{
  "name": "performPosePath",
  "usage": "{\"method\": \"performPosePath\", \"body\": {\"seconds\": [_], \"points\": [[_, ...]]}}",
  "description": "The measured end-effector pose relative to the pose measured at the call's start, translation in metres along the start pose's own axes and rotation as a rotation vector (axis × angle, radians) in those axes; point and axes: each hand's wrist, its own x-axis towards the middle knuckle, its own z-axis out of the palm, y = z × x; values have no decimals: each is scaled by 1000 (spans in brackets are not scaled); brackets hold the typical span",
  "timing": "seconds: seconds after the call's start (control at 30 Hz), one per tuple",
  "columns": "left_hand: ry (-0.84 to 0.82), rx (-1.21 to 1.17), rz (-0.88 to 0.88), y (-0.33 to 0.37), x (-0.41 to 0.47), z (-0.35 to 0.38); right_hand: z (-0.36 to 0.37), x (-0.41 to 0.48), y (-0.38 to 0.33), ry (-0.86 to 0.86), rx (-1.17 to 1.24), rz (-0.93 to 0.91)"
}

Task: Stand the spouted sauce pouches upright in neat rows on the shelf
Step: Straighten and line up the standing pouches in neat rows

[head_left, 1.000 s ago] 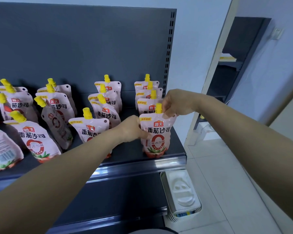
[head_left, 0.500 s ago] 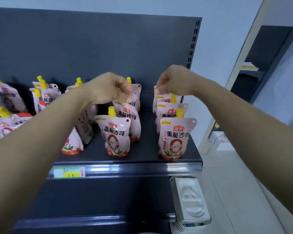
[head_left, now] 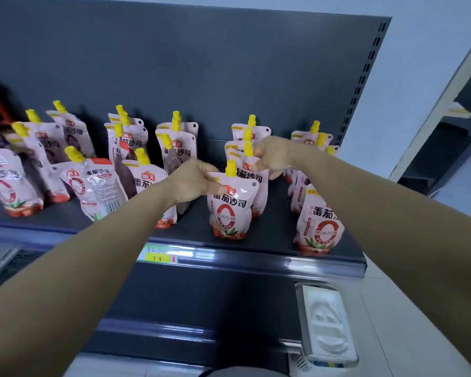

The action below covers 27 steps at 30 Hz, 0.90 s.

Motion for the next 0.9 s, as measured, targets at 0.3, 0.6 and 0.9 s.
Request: {"method": "performPosePath", "body": {"seconds": [0.3, 0.6, 0.9], "points": [[-111, -113, -1, 6, 1, 13, -7, -1, -1, -19, -34, 35], [-166, -67, -46, 2, 1, 12, -1, 6, 6, -12, 92, 13], [-193, -116, -72, 4, 1, 11, 0, 8, 4, -15, 76, 21]]}}
